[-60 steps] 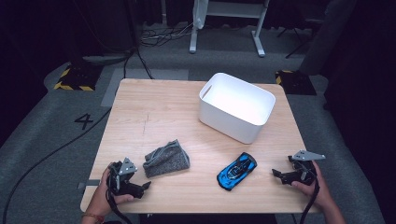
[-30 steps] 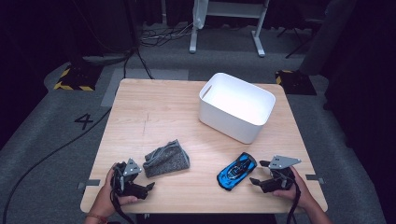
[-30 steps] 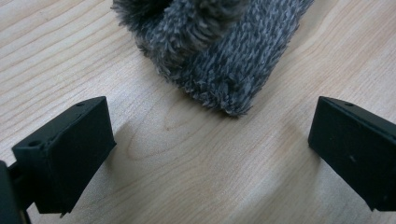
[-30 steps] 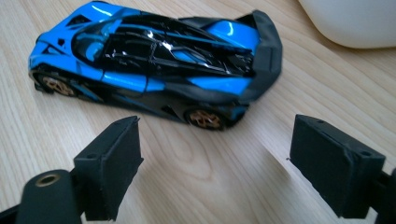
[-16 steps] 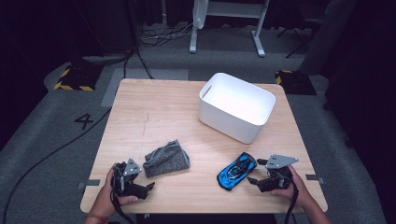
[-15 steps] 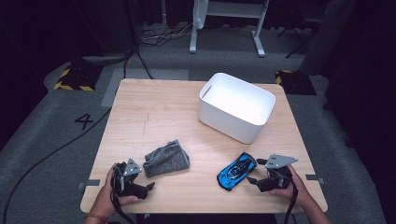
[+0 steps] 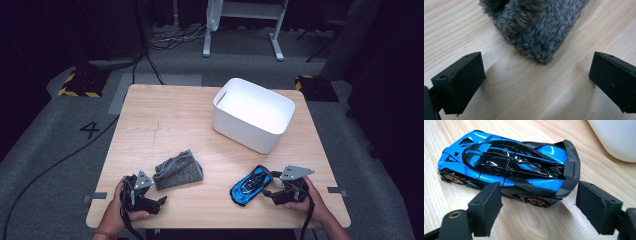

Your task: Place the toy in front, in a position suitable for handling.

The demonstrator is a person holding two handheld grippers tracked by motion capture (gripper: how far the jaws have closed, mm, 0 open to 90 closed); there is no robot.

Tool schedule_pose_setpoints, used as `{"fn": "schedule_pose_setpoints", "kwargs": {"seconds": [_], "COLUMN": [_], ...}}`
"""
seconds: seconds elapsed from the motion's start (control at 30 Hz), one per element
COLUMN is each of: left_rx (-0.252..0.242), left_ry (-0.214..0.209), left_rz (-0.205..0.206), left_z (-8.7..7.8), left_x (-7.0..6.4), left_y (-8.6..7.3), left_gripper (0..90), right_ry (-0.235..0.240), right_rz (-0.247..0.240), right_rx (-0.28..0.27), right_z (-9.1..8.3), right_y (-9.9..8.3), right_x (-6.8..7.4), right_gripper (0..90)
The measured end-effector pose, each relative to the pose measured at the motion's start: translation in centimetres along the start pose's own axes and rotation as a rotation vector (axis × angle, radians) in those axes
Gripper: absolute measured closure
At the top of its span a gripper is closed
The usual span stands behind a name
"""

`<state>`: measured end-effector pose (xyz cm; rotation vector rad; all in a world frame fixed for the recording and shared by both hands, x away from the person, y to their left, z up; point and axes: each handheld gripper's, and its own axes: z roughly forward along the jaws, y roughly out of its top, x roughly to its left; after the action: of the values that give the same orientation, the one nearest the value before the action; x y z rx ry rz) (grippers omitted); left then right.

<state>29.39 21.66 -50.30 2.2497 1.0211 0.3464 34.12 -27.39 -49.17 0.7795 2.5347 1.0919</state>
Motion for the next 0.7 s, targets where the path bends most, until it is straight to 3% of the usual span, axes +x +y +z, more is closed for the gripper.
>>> {"fn": "schedule_pose_setpoints", "kwargs": {"seconds": [0.03,0.13,0.3,0.4,0.43,0.5,0.57,0.7], "left_rx": [0.000,-0.001,0.030,0.005,-0.015,-0.016,-0.033,-0.028], "left_ry": [0.000,-0.030,-0.061,-0.097,-0.140,-0.137,-0.182,-0.198], "left_rz": [0.000,0.064,0.118,0.127,0.149,0.185,0.206,0.258], "left_z": [0.0,-0.3,-0.3,-0.7,-0.8,-0.7,-0.4,1.2], "left_x": [0.0,-1.2,-3.1,-3.8,-4.8,-5.9,-7.0,-8.9], "left_y": [0.0,0.5,1.6,2.2,2.9,3.6,4.2,5.6], "left_gripper": [5.3,21.2,18.4,21.5,21.8,21.6,22.1,22.4], "right_ry": [0.000,0.002,0.005,0.003,0.003,0.001,-0.002,-0.003], "right_rz": [0.000,0.006,0.013,0.014,0.016,0.015,0.017,0.018], "right_rx": [0.000,-0.002,-0.004,-0.004,-0.003,-0.003,-0.002,-0.003], "right_z": [0.0,0.1,0.1,0.1,0.1,0.2,0.2,0.2], "right_y": [0.0,0.0,-0.1,-0.1,-0.1,-0.1,-0.1,-0.1], "right_x": [0.0,-0.1,-0.1,-0.1,-0.1,-0.1,-0.1,-0.1], "right_gripper": [20.9,20.0,19.7,19.2,18.5,17.9,17.7,17.0]}}
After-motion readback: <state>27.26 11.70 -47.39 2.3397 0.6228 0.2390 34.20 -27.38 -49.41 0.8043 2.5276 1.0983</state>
